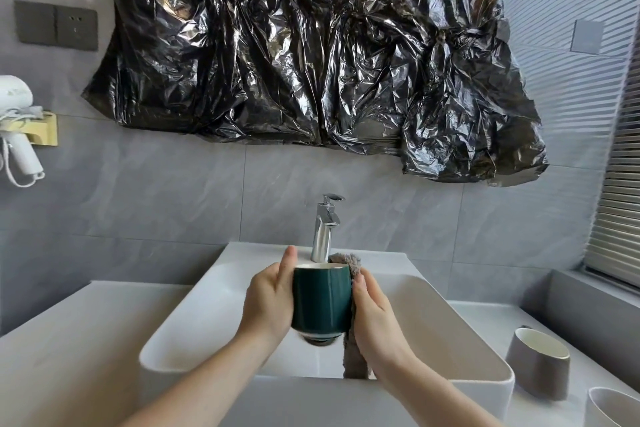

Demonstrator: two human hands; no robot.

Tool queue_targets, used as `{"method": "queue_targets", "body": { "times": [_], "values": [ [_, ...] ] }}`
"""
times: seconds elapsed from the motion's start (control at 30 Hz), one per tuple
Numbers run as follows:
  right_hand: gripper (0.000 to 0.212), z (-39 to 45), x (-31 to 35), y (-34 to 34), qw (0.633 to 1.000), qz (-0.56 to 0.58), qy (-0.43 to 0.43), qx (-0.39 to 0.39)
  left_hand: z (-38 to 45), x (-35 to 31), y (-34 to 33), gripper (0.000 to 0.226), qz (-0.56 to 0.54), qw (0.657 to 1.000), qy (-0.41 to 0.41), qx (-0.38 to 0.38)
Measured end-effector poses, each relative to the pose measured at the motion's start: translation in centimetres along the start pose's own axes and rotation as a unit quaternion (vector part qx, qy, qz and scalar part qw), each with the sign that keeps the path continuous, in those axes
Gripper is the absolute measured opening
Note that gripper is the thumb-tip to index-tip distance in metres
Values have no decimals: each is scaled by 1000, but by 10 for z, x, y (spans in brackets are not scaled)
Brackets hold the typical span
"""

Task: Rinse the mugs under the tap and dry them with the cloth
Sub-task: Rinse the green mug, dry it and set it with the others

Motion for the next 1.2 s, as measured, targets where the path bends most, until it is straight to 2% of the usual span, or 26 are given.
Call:
{"method": "queue_targets", "body": {
  "times": [0.17, 0.23, 0.4, 0.5, 0.6, 0.63, 0.73, 0.8, 0.9, 0.97, 1.0, 1.1, 1.2],
  "values": [
    [29, -14, 10, -8, 996, -40, 86, 0, 2, 8, 8, 54, 45, 994, -21, -96],
    [31, -21, 12, -10, 991, -67, 113, -12, 3, 7, 10, 52, 66, 989, -26, -127],
    [41, -34, 17, -18, 983, -104, 153, -16, 5, 8, 12, 52, 91, 985, -10, -148],
    [25, -23, 23, -11, 993, -67, 95, -19, 5, 6, 11, 52, 93, 986, -15, -134],
    [26, -30, 21, -19, 998, -48, 47, 5, 7, 9, 14, 48, 98, 984, 4, -147],
    [32, -36, 20, -24, 997, -56, 56, 10, 8, 11, 15, 47, 99, 983, 15, -154],
    [52, -53, 21, -36, 975, -158, 154, 5, 11, 11, 17, 45, 105, 981, 35, -162],
    [54, -45, 21, -34, 971, -179, 156, -1, 10, 9, 15, 42, 101, 982, 34, -156],
    [30, -30, 20, -24, 991, -116, 58, -20, 6, 7, 12, 44, 100, 985, 8, -138],
    [26, -32, 24, -27, 994, -98, 30, -25, 6, 6, 13, 44, 108, 984, 2, -142],
    [31, -36, 23, -32, 992, -115, 46, -19, 7, 7, 14, 43, 111, 982, 10, -151],
    [68, -53, 18, -53, 970, -201, 138, 15, 10, 10, 18, 41, 105, 980, 41, -166],
    [72, -52, 20, -59, 955, -257, 146, 17, 10, 13, 17, 42, 92, 982, 53, -155]
  ]
}}
Point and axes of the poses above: each hand's wrist, its own z-axis towards the middle knuckle, its own y-axis out of the back of the hand, x = y × z, the point moved 4 cm from there along z, towards the middle knuckle, and after that the axes turned 1 degree about -x, right-handed, at the moved point
